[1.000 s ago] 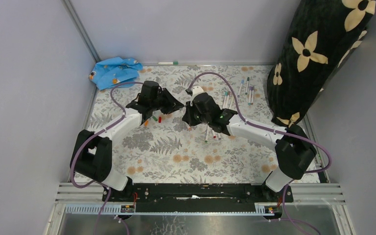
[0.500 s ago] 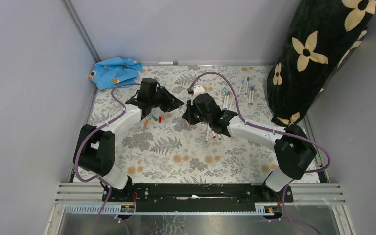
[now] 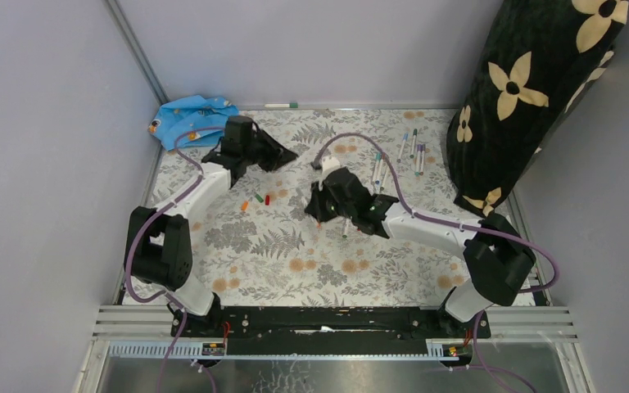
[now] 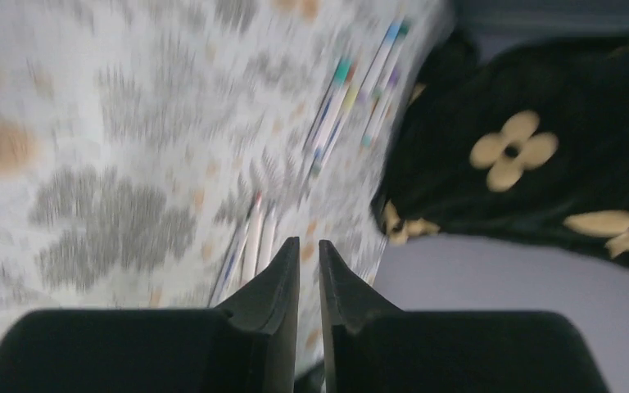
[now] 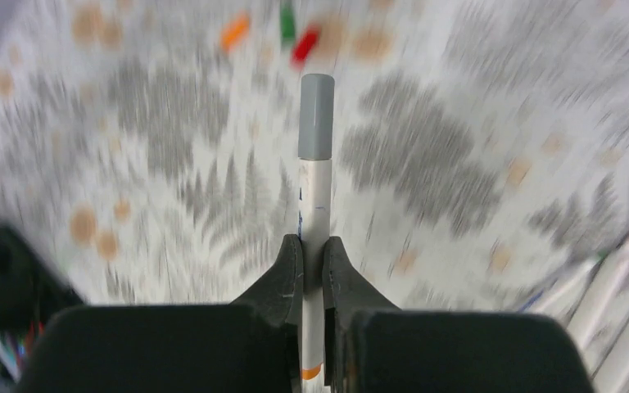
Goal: Open the pen caps
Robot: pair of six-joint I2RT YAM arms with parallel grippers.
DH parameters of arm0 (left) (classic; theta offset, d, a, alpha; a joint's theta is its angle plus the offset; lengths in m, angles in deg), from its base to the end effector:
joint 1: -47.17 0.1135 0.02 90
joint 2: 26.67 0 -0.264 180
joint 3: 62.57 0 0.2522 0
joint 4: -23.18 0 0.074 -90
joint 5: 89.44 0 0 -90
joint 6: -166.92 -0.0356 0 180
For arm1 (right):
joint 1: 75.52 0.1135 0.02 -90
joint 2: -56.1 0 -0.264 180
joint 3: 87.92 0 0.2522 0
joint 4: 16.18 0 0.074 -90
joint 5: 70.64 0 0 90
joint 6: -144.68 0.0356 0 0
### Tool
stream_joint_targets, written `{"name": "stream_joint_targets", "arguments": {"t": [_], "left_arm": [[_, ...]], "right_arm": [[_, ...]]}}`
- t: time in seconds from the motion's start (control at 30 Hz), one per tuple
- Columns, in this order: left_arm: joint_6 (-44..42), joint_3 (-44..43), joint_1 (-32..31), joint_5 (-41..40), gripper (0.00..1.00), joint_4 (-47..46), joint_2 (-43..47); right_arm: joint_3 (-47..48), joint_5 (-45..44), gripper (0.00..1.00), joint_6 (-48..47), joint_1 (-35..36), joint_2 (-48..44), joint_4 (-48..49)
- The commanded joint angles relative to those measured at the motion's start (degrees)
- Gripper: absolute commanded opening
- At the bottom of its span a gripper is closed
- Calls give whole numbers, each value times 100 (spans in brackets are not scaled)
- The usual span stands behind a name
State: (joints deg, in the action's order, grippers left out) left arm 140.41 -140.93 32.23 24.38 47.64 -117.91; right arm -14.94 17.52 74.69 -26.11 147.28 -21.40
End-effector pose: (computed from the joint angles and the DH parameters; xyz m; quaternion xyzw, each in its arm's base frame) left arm 0.3405 -0.1057 0.2566 -0.2771 0.8371 -0.4177 0.2193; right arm 0.2387 0.2769 0.2551 -0.2036 0.8107 0.3015 0.4588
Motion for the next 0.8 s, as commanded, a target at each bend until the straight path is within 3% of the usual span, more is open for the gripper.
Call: {"name": "stream_joint_targets", "arguments": {"t": [0.0,0.2,0.27,0.33,0.43,0.77], "left_arm": [[-196,-712,466,-994,0,-1134,-41],[-606,-499,457,-1037,1,-964,134],[-711,-407,457,-961,13,-784,204],[-760,-133,458,-925,34,-751,359],[-746,389,457,-756,52,-899,588],[-681,1543,424,-80,67,-1273,1184]], "right_arm": [[-401,861,0,29,501,-211,-1548],[-233,680,0,27,508,-285,-1610],[-122,554,0,1,499,-325,-1701],[1,410,0,-16,501,-377,-1799],[138,225,0,-23,500,-461,-1842],[745,41,0,-138,497,-258,-2067]]}}
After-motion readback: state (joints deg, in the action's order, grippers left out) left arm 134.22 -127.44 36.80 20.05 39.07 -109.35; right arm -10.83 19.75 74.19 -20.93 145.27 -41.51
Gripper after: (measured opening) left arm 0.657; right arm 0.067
